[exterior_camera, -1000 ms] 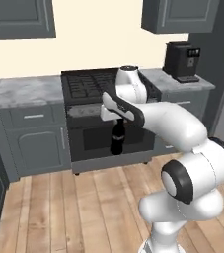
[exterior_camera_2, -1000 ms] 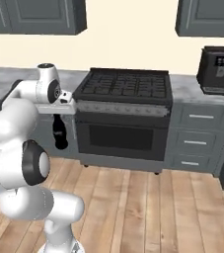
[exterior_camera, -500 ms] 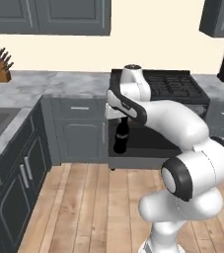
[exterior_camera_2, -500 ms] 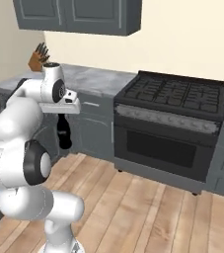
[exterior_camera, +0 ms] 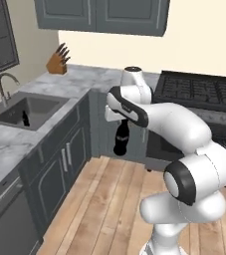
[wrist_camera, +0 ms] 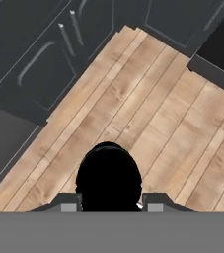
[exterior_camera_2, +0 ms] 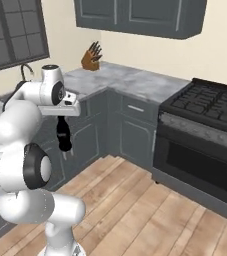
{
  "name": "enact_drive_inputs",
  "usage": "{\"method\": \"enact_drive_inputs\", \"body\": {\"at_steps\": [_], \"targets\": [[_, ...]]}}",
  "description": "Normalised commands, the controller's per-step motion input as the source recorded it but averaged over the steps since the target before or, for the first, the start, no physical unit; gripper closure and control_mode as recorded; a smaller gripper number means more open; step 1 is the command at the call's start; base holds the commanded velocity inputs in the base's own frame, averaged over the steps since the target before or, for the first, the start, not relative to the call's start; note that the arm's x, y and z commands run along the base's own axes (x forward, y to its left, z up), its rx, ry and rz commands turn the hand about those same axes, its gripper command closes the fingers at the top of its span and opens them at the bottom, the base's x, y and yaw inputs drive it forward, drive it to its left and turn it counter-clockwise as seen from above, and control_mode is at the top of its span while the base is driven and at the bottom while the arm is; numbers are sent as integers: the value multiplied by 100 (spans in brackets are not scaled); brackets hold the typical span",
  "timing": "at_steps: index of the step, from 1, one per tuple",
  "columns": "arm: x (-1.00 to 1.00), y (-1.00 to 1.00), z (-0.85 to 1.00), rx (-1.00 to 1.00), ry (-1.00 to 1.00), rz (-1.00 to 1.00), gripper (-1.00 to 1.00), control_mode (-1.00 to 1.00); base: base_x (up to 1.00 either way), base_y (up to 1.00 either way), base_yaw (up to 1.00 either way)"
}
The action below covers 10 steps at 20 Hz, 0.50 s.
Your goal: Place the large bottle from the dining counter next to the other large bottle outside the sink, and place the small bottle from the dining counter next to the other small bottle inside the sink.
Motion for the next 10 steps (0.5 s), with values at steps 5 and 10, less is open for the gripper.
{"method": "enact_drive_inputs", "body": {"at_steps": [5, 10], "targets": [[0, 0, 0, 0, 0, 0, 100, 100, 26, 22, 40], [0, 0, 0, 0, 0, 0, 100, 100, 37, 11, 40]]}}
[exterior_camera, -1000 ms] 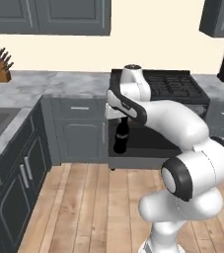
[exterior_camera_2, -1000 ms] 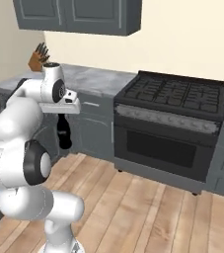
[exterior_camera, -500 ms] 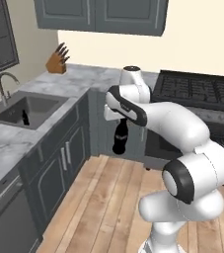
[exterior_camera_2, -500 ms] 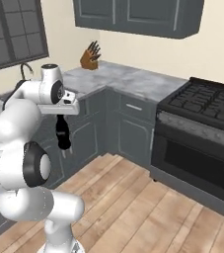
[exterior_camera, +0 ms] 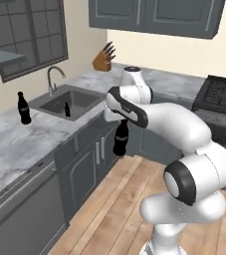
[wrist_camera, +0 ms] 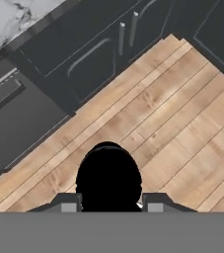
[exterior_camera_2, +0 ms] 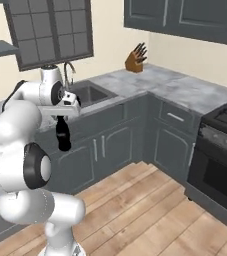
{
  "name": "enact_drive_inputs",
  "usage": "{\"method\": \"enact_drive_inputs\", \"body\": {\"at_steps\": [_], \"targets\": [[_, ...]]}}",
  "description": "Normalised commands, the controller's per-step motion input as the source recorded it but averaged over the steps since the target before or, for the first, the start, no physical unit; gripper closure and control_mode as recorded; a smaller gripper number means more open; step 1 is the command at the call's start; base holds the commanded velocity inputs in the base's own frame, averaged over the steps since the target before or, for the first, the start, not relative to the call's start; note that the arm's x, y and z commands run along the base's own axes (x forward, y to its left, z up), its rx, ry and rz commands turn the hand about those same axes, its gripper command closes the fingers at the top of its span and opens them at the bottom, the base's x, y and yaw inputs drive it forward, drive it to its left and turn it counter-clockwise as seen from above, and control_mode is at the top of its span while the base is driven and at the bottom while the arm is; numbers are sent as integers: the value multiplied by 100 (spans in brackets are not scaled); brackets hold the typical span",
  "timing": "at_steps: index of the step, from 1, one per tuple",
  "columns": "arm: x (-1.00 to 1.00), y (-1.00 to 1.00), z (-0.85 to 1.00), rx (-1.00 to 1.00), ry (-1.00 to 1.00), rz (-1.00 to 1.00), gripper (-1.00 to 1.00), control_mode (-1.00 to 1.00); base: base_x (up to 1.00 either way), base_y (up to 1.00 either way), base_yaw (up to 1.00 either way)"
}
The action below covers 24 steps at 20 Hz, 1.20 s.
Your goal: Place the large bottle from the dining counter next to the other large bottle outside the sink, and place the small bottle from the dining counter next to the other small bottle inside the sink.
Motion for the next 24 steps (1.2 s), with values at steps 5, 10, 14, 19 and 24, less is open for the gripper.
{"method": "enact_drive_inputs", "body": {"at_steps": [5, 10, 14, 19, 24], "targets": [[0, 0, 0, 0, 0, 0, 100, 100, 83, 0, 29], [0, 0, 0, 0, 0, 0, 100, 100, 73, 0, 35], [0, 0, 0, 0, 0, 0, 100, 100, 54, 0, 40], [0, 0, 0, 0, 0, 0, 100, 100, 52, -1, 42], [0, 0, 0, 0, 0, 0, 100, 100, 65, -26, 31]]}}
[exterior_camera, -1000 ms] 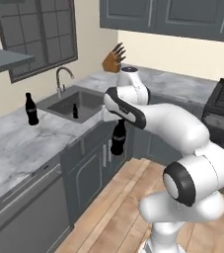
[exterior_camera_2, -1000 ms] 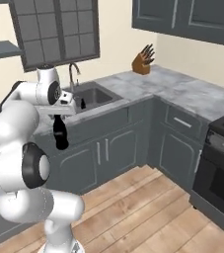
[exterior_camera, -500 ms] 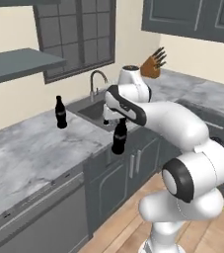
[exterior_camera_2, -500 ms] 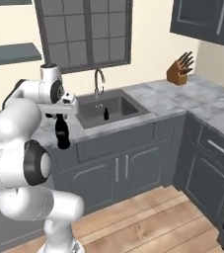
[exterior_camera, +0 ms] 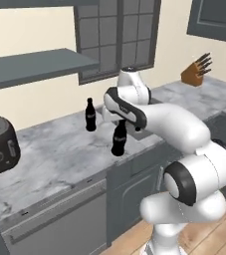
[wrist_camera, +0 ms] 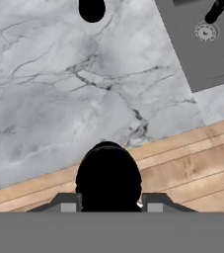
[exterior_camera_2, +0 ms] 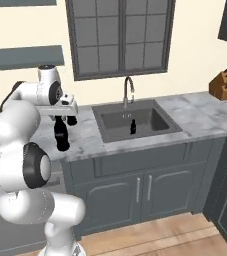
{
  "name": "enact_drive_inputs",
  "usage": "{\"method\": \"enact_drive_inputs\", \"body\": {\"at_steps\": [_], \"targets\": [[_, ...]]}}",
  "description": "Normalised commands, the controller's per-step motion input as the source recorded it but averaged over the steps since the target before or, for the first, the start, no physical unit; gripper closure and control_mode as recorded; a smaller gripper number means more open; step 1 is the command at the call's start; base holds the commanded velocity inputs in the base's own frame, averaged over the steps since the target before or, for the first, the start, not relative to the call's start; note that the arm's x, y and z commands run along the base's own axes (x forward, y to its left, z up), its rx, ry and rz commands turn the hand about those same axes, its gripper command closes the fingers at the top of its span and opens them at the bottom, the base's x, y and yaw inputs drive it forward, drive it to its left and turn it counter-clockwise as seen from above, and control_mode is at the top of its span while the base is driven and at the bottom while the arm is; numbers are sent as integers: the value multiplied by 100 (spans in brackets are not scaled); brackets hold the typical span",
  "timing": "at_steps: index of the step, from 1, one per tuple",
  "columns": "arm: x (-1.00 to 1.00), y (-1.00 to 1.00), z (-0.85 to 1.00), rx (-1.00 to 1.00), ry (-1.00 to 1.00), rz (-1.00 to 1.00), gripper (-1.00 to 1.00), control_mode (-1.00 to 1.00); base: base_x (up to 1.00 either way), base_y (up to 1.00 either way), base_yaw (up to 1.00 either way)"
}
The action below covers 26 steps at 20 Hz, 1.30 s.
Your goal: Place the large bottle from the dining counter next to the other large bottle outside the sink, and place the small bottle from the dining counter next to the other small bottle inside the sink.
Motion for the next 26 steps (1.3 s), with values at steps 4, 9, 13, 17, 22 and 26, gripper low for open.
{"method": "enact_drive_inputs", "body": {"at_steps": [4, 9, 13, 17, 22, 26], "targets": [[0, 0, 0, 0, 0, 0, 100, 100, 58, -49, 29], [0, 0, 0, 0, 0, 0, 100, 100, 42, -47, 28], [0, 0, 0, 0, 0, 0, 100, 100, 61, -7, 19], [0, 0, 0, 0, 0, 0, 100, 100, 67, 20, 1], [0, 0, 0, 0, 0, 0, 100, 100, 30, -5, 2], [0, 0, 0, 0, 0, 0, 100, 100, 0, 0, 0]]}}
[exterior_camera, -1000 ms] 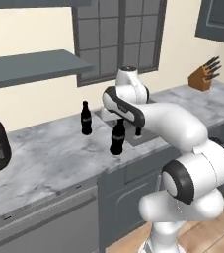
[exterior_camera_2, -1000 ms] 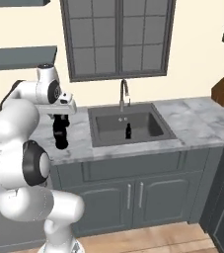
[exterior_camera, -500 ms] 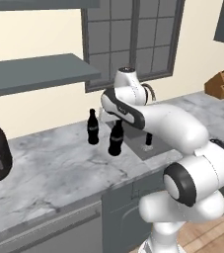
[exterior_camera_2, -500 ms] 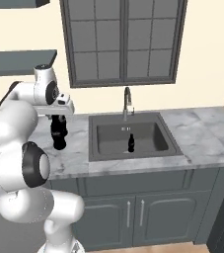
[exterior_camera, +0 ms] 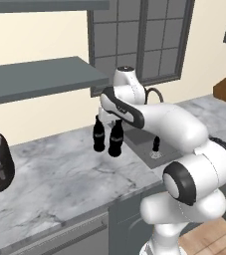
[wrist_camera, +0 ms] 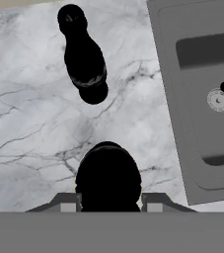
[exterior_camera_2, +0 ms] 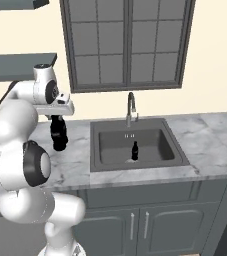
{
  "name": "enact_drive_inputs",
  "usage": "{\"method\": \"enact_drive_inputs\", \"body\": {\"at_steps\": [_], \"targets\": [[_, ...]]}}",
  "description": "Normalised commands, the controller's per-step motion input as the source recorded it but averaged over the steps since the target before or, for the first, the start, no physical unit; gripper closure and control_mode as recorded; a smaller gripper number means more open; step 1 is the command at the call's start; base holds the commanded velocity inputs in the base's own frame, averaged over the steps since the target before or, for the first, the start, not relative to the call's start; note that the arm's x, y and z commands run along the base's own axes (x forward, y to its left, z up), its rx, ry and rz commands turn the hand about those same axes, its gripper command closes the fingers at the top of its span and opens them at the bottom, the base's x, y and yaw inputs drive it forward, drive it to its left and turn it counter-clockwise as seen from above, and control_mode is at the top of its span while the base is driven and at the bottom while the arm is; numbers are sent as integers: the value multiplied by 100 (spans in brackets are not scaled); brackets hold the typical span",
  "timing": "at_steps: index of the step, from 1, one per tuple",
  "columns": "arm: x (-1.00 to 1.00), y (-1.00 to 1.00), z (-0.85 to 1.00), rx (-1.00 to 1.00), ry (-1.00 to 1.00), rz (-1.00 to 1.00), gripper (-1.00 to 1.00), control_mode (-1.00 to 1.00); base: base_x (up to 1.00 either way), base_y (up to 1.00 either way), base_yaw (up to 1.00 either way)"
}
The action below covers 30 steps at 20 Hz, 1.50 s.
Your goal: Place the large bottle from the dining counter next to the other large bottle outside the sink, and place the small bottle from the dining counter next to the other small bottle inside the sink.
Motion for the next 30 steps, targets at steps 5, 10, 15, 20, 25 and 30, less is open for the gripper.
{"method": "enact_drive_inputs", "body": {"at_steps": [5, 10, 15, 20, 25, 30], "targets": [[0, 0, 0, 0, 0, 0, 100, 100, 0, 0, 0], [1, 0, 0, 0, 0, 0, 100, -100, 3, 0, 0], [24, -4, -16, 0, -2, 0, 100, -100, 0, 0, 0], [30, -12, -22, 1, 0, 0, 100, -100, 0, 0, 0], [15, -3, -22, -1, 0, 3, 100, -100, 0, 0, 0], [12, 0, -10, -3, 0, 3, 100, -100, 0, 0, 0]]}}
